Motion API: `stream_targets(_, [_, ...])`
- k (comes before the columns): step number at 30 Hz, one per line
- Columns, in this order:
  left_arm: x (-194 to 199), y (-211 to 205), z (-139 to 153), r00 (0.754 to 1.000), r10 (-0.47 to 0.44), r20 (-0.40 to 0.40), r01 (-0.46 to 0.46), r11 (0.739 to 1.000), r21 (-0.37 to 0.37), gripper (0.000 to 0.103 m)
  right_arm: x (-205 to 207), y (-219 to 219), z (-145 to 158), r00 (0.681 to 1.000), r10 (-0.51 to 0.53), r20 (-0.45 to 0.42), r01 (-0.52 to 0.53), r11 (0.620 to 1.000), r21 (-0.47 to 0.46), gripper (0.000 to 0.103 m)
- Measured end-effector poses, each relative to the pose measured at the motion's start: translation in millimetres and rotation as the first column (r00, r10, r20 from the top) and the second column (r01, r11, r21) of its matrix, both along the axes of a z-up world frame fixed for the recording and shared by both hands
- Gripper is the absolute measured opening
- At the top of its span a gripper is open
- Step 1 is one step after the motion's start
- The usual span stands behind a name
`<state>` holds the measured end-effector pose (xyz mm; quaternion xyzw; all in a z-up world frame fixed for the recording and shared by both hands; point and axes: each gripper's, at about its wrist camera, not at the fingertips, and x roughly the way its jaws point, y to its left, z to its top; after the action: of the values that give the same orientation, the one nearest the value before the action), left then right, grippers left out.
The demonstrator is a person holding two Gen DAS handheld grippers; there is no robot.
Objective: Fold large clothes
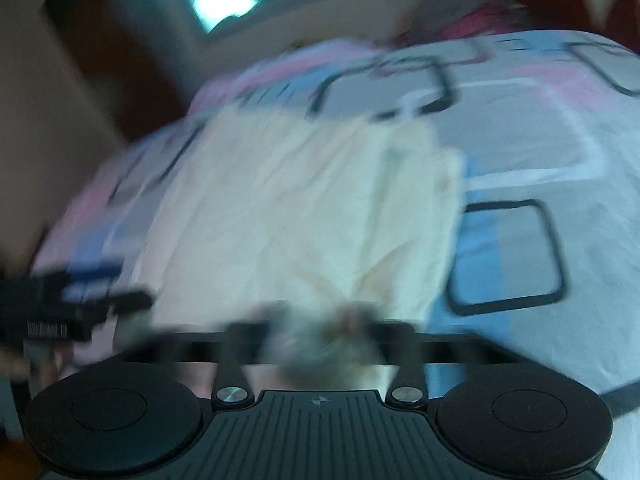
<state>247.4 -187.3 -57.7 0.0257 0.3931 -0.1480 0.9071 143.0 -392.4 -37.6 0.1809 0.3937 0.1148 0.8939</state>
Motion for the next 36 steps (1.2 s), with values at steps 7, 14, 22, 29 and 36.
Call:
stream_targets(7, [12.1,4.8,4.8,0.998,0.063,-0.025,-0.064,0.997,-0.036,0.103,11.9,-23.1,-5.9,0.998,-0.044,-0.044,0.049,0.992,0.12,0.103])
stream_targets(14, [13.6,9.7,4.2,0.996,0.081,-0.04,-0.083,0.995,-0.047,0.103,17.5,-34.6,-21.6,0.992,-0.046,-0.116,0.07,0.975,0.211,0.103])
stream_targets(22, [27.5,43.8,-5.6,0.977,0.145,-0.159,-0.185,0.944,-0.272,0.103,20.0,-50.0,-39.5,0.982,-0.058,-0.18,0.116,0.936,0.333,0.103])
stream_targets(29, [48.6,79.9,-38.8,0.921,0.144,-0.361,-0.301,0.852,-0.429,0.103,27.1,-63.4,-56.6,0.971,-0.053,-0.233,0.151,0.892,0.426,0.103])
stream_targets(36, [56.3,97.8,-76.5,0.855,0.077,-0.513,-0.408,0.71,-0.574,0.103,32.7,-67.8,-70.8,0.964,-0.031,-0.266,0.154,0.877,0.456,0.103])
